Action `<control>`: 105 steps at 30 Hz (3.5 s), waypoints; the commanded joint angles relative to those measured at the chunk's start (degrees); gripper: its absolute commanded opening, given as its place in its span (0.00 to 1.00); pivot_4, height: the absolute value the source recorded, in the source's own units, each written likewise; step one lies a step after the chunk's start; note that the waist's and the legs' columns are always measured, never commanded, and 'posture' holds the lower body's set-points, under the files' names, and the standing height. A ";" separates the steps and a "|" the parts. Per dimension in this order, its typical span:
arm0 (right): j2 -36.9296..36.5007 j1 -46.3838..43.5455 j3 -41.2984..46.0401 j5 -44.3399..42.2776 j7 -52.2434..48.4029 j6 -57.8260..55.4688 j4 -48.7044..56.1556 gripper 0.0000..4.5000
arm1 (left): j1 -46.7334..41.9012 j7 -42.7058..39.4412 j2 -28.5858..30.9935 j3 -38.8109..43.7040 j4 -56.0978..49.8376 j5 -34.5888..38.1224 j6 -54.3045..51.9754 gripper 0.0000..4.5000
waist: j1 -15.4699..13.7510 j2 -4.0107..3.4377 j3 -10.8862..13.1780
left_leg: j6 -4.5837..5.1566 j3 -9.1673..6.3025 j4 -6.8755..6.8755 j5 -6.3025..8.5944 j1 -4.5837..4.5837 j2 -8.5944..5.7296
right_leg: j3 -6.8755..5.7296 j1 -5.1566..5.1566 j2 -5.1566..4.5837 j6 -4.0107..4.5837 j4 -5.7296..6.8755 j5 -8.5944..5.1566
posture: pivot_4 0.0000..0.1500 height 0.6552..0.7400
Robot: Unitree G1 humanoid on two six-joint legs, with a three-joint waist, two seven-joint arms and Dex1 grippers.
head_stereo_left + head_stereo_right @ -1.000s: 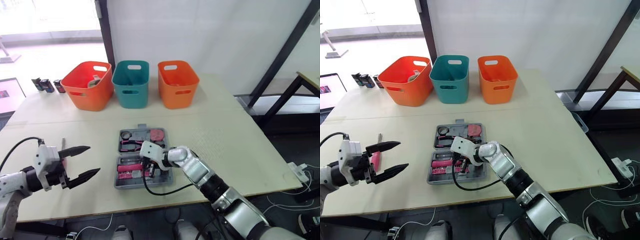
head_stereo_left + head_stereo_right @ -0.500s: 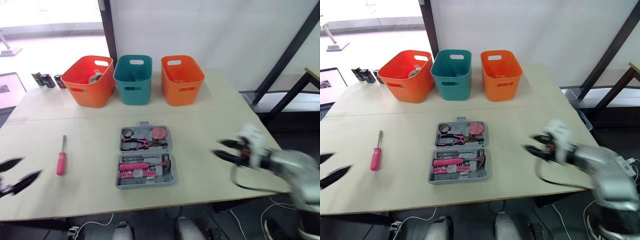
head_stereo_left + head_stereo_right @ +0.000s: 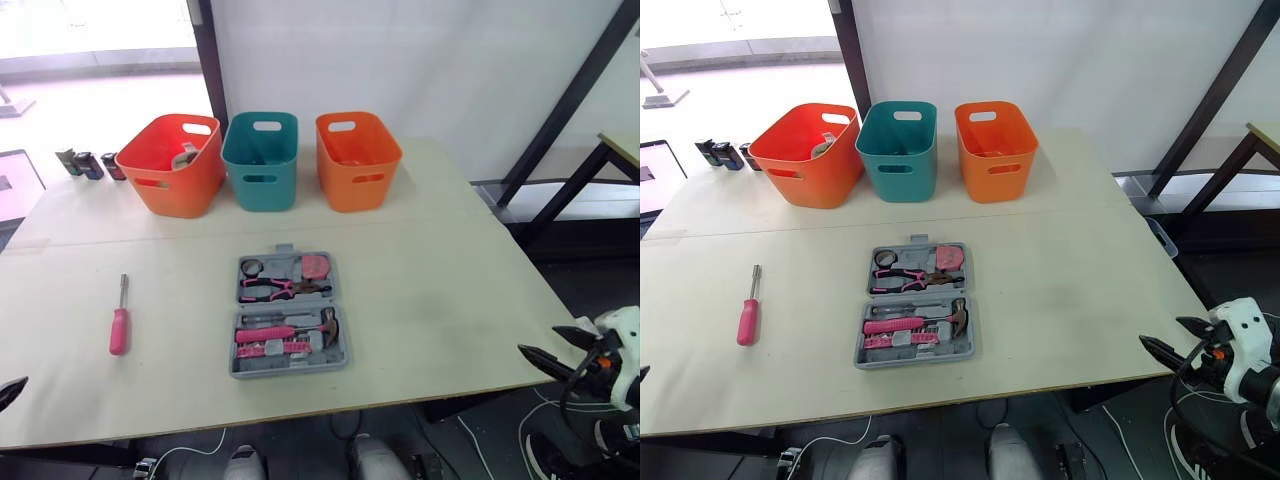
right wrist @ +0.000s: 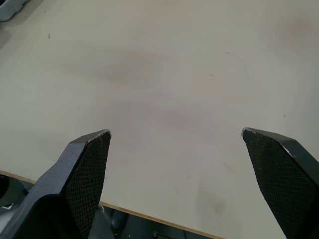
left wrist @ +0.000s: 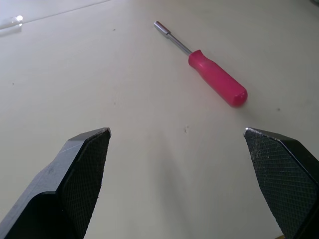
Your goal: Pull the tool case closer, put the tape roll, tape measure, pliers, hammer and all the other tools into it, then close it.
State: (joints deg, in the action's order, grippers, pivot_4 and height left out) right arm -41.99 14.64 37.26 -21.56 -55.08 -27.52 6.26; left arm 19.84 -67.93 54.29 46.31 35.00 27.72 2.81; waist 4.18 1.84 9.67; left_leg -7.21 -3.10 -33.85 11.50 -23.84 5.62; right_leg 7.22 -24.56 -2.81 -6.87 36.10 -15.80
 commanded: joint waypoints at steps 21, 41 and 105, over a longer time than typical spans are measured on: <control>2.20 -24.85 -27.18 -9.77 11.44 -12.34 21.69 0.99 | -26.10 54.25 -19.62 -15.43 -34.94 1.02 -45.29 1.00 | -1.34 0.03 0.05 | 0.18 -0.27 -0.19 -0.13 -0.02 -0.02 | 0.02 0.54 0.24 -0.37 0.11 0.13 | 1.00 1.00; 2.31 -29.55 -32.90 -9.30 12.97 -12.09 21.66 0.99 | -39.52 66.22 -21.70 -23.44 -25.30 -8.94 -62.26 1.00 | -1.80 0.03 0.05 | 0.17 -0.34 -0.24 -0.14 -0.03 -0.03 | -0.01 0.54 0.26 -0.46 0.14 0.19 | 1.00 1.00; -4.95 -19.64 -25.17 -8.18 15.21 -13.74 26.78 1.00 | -43.43 -10.28 22.17 -49.74 -57.99 6.54 -57.75 0.13 | -1.66 0.20 0.71 | 0.18 -0.28 -0.13 -0.15 -0.63 -0.04 | 0.02 -0.07 0.22 -0.51 0.13 0.15 | 1.00 1.00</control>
State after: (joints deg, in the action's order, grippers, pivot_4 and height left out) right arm -45.90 -5.44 9.88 -29.49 -39.60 -41.10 29.82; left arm -21.25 -75.23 74.51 -1.59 -20.58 33.44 -53.09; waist 2.51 2.04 10.38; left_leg -7.03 -3.38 -34.01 11.36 -24.47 5.58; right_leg 7.24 -24.63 -2.58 -7.38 36.23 -15.66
